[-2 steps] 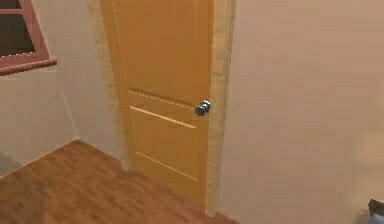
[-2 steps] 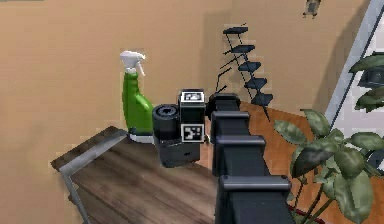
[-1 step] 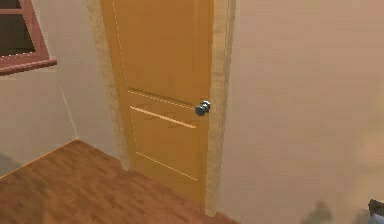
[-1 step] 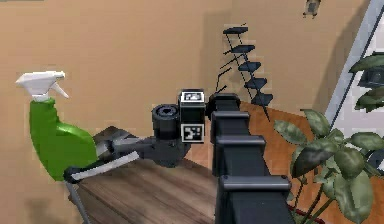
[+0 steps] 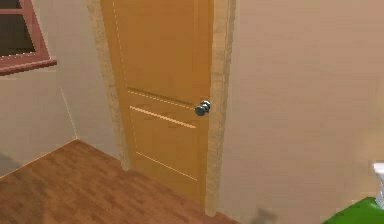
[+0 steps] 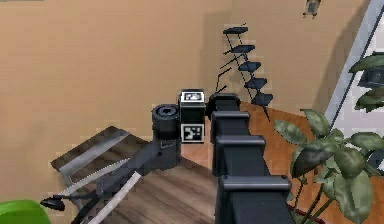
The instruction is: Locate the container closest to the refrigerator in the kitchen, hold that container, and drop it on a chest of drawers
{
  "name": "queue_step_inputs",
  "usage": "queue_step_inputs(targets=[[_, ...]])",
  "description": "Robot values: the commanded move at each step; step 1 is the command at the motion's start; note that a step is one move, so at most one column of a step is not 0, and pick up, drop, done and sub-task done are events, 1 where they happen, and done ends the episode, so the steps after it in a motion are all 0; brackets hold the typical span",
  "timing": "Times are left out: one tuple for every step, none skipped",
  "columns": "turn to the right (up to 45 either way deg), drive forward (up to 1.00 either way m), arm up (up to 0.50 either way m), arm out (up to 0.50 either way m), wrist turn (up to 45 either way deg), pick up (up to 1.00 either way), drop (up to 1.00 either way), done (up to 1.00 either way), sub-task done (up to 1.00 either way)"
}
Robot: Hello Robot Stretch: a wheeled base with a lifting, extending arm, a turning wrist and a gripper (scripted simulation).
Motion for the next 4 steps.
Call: queue_step_inputs(targets=[[0.0,0.0,0.0,0.0,-18.0,0.0,0.0,0.0,0.0],[0.0,0.0,0.0,-0.14,0.0,0.0,0.0,0.0,0.0],[-45.0,0.0,0.0,0.0,0.0,0.0,0.0,0.0,0.0],[-12.0,0.0,0.0,0.0,0.0,0.0,0.0,0.0,0.0]])
